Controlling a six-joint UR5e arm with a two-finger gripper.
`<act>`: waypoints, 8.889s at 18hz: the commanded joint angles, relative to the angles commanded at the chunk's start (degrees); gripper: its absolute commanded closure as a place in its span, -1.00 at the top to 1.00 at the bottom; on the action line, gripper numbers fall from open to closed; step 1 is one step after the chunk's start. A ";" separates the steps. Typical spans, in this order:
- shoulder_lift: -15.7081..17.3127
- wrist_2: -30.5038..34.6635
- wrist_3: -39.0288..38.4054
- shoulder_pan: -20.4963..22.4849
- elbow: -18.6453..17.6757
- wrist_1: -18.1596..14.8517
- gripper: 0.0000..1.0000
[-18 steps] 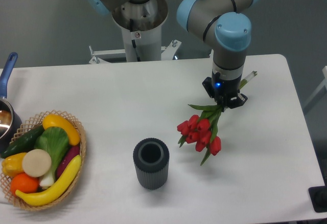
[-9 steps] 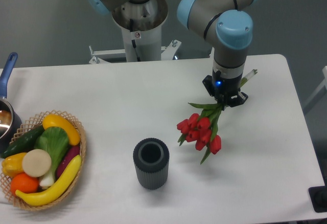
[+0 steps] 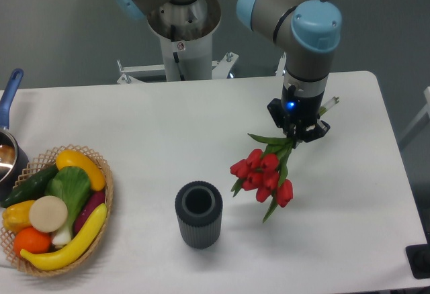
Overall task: Insert the flowers into the vase
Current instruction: 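Move the held tulips over the dark grey vase and lower stems in, then lower the tulip stems deeper into the vase opening, then push the tulips down into the vase and settle the bunch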
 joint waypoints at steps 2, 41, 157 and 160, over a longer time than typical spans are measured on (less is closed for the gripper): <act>0.18 -3.52 -0.18 0.09 -0.09 0.26 -0.78; -3.33 -54.60 -25.13 -2.72 8.69 8.88 -0.78; -10.81 -52.49 -7.47 -2.37 -6.76 18.81 0.16; -10.63 -52.67 -7.12 -1.67 -7.20 18.81 0.42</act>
